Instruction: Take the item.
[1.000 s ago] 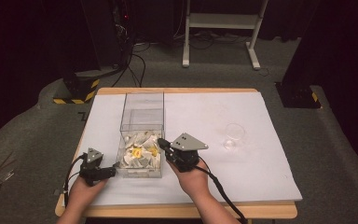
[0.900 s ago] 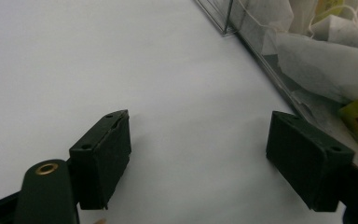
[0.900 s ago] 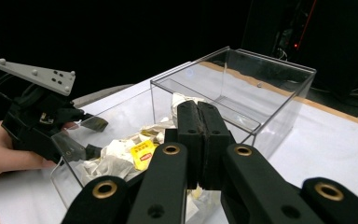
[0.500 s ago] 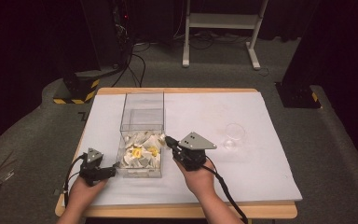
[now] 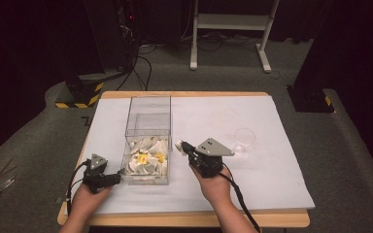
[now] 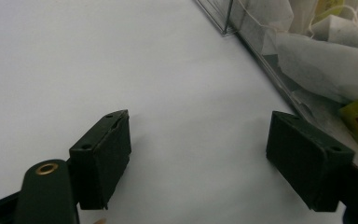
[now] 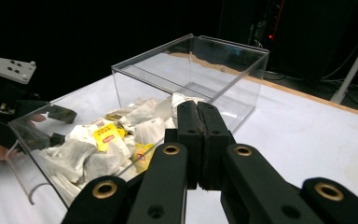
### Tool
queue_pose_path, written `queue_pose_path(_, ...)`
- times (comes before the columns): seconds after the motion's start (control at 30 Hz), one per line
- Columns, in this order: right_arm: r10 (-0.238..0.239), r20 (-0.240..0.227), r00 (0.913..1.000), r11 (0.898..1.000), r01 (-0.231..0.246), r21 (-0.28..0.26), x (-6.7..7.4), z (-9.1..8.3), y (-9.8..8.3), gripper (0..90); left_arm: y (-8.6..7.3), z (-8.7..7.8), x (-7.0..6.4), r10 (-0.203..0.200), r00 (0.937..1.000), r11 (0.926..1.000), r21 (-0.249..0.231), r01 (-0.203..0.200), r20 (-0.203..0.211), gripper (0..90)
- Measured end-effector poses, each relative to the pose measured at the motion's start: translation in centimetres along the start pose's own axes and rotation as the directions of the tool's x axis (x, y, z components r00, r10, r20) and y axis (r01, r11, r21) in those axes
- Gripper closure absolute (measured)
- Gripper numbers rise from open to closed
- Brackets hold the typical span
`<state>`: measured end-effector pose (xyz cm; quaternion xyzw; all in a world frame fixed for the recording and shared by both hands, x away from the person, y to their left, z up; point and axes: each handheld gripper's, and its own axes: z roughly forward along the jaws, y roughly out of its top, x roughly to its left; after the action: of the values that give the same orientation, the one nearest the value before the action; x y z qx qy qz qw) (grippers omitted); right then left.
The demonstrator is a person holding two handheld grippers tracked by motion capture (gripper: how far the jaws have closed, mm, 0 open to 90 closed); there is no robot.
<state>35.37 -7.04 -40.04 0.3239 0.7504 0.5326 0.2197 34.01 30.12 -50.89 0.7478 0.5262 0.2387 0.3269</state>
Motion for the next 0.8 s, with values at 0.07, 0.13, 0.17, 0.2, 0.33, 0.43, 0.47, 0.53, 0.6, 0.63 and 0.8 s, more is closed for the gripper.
queue_pose_path(0.07,0.006,0.004,1.0000,1.000,-0.006,-0.005,-0.3,-0.2,-0.1,89.4,0.0,0.0,0.0,0.003,1.0000,1.0000,0.000,-0.003,-0.001,21.9)
queue_pose_path(0.13,0.015,0.007,0.9999,1.000,-0.015,-0.009,-0.7,-0.3,-0.3,89.4,0.0,0.0,0.0,0.004,1.0000,1.0000,0.000,-0.004,-0.002,21.9)
queue_pose_path(0.17,0.020,0.008,0.9998,1.000,-0.020,-0.011,-0.8,-0.3,-0.4,89.4,0.0,0.0,0.0,0.001,1.0000,1.0000,0.000,-0.001,-0.001,21.9)
queue_pose_path(0.2,0.022,0.009,0.9997,1.000,-0.022,-0.015,-1.0,-0.3,-0.5,89.4,0.0,0.0,0.0,0.001,1.0000,1.0000,-0.001,-0.001,-0.001,21.9)
queue_pose_path(0.33,0.042,0.002,0.9991,0.999,-0.042,-0.033,-1.6,-0.5,-0.7,89.3,0.0,0.0,0.0,-0.005,1.0000,1.0000,-0.004,0.005,0.000,21.9)
queue_pose_path(0.43,0.044,0.012,0.9990,0.998,-0.043,-0.049,-1.9,-0.7,-0.8,89.3,0.0,0.0,0.0,-0.003,1.0000,1.0000,-0.005,0.003,-0.001,21.9)
queue_pose_path(0.47,0.042,0.014,0.9990,0.998,-0.041,-0.048,-1.9,-0.8,-0.7,89.3,0.0,0.0,0.0,-0.003,1.0000,1.0000,-0.005,0.003,-0.001,21.9)
queue_pose_path(0.53,0.029,0.027,0.9992,0.998,-0.028,-0.053,-2.1,-0.9,-0.7,89.3,0.0,0.0,0.0,-0.002,1.0000,1.0000,-0.006,0.002,-0.002,22.0)
queue_pose_path(0.6,0.025,0.038,0.9989,0.998,-0.023,-0.055,-2.3,-1.1,-0.7,89.3,0.0,0.0,0.0,-0.003,1.0000,1.0000,-0.006,0.003,-0.001,21.9)
queue_pose_path(0.63,0.024,0.045,0.9987,0.998,-0.022,-0.054,-2.4,-1.2,-0.7,89.3,0.0,0.0,0.0,-0.003,1.0000,1.0000,-0.006,0.003,-0.001,21.9)
queue_pose_path(0.8,0.034,0.067,0.9972,0.999,-0.031,-0.041,-3.2,-1.4,-1.1,89.3,0.0,0.0,-0.1,-0.003,1.0000,1.0000,-0.006,0.003,-0.001,22.0)
